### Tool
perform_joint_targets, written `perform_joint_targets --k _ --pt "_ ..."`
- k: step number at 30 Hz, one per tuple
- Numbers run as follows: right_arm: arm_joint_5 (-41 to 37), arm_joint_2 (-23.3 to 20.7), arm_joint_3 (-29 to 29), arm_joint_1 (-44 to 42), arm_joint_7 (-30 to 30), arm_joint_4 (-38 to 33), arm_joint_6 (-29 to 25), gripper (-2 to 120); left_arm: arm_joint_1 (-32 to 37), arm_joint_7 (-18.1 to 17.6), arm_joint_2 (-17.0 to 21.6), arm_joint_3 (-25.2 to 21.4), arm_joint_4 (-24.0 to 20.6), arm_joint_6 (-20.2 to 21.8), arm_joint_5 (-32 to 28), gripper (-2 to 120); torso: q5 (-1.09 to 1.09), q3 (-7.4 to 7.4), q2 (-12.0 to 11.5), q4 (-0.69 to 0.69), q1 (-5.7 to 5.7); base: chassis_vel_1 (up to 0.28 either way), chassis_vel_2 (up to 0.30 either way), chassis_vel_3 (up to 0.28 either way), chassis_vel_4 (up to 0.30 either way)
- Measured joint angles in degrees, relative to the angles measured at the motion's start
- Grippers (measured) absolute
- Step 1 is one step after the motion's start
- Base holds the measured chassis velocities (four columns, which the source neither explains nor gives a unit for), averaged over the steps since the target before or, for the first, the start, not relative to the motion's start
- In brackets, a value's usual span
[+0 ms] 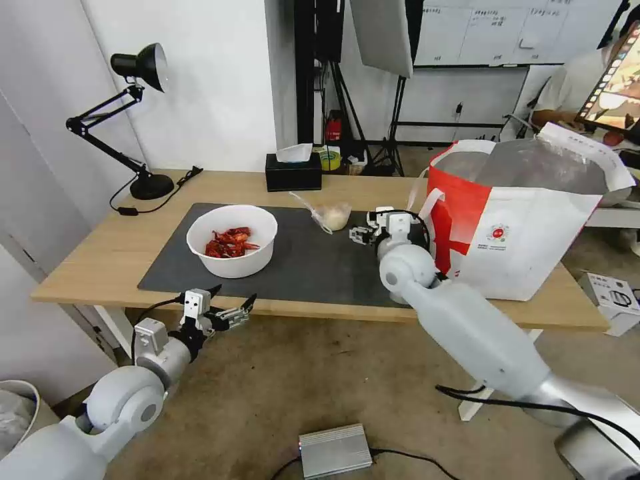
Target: Pick up the trash from the table and place it into the takeout bag.
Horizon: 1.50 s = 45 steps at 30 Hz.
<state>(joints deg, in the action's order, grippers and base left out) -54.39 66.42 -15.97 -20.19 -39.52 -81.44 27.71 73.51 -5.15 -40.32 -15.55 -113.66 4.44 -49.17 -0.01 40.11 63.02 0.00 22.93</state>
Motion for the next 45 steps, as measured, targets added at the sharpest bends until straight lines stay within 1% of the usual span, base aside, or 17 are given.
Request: perform_joint_targets --k 3,8,11,22,35,45 --pt "1.31 1.85 -0.92 2.3 -0.72 4.04 0.0 100 0.09 0.01 -0.47 0.0 -0.01 -0.04 0.1 100 0.0 0.0 0.0 0.0 0.0 0.0 0.0 0.0 0.0" --pt "2.19 3.57 -1.66 4.06 -2.37 7.21 0.21 100 0.46 0.04 -0.65 -0.24 -0.1 -0.16 0.23 100 0.0 0.0 0.0 0.0 0.0 0.0 0.0 0.0 0.0" --pt "3.1 5.31 -1.81 5.34 -4.41 10.03 0.7 100 0.92 0.11 -0.46 -0.66 -0.4 -0.29 0.27 100 0.0 0.0 0.01 0.0 0.0 0.0 0.0 0.0 0.0" --pt "2.29 9.23 -0.35 7.63 -8.51 14.98 1.02 100 1.51 0.37 -0.8 -0.88 -0.62 -0.98 0.48 100 0.0 0.0 0.01 0.0 -0.01 0.0 0.0 0.0 0.0" --pt "2.08 11.96 1.1 9.89 -8.72 20.26 1.25 100 0.99 0.62 -0.24 -0.74 -0.64 -1.18 0.38 100 0.0 -0.01 0.01 0.0 -0.01 0.0 0.0 0.0 0.0" --pt "3.79 13.82 1.67 11.57 -6.79 25.25 1.26 100 0.86 1.38 -0.29 -0.62 -0.28 -1.31 0.38 100 0.0 0.0 0.01 0.0 -0.01 0.0 0.0 0.0 0.0"
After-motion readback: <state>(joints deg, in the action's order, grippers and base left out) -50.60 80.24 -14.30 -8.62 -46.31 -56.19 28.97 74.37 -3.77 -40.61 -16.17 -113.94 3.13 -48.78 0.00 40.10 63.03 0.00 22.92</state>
